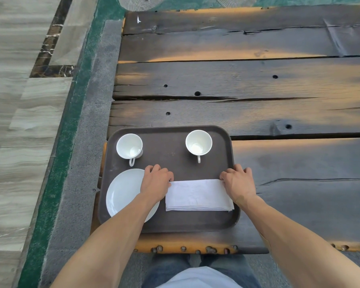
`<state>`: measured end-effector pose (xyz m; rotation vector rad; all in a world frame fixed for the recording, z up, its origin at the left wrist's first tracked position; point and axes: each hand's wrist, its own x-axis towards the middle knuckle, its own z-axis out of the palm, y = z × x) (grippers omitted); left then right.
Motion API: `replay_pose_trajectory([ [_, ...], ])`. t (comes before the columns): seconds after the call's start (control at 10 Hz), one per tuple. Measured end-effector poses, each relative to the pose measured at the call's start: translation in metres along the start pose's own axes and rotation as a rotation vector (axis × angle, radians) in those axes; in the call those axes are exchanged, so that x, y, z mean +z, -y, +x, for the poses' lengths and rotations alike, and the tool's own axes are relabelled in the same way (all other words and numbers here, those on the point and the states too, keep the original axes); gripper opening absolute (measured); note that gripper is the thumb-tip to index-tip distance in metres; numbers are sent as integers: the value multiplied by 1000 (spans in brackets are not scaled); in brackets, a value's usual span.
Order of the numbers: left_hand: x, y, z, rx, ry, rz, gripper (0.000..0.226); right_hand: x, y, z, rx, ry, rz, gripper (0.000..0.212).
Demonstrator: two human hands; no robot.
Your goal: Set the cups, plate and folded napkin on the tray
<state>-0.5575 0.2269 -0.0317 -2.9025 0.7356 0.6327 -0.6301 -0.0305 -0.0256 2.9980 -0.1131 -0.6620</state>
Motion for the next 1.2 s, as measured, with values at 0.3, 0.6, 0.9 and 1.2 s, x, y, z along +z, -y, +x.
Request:
replay_pose_trajectory([
  [0.3,-3,3,6,-1,28,-64,18,1,1,6,33,2,94,24],
  [0.6,-3,7,6,-37,40,-99,18,0,4,8,39,-2,127,21],
  [0.9,-7,4,2,-60,58,-24,14,-4,7,7,34,10,52,20],
  [1.2,-7,9,-23,-144,-43,-184,16,-15,6,6,-12,-63,82,26],
])
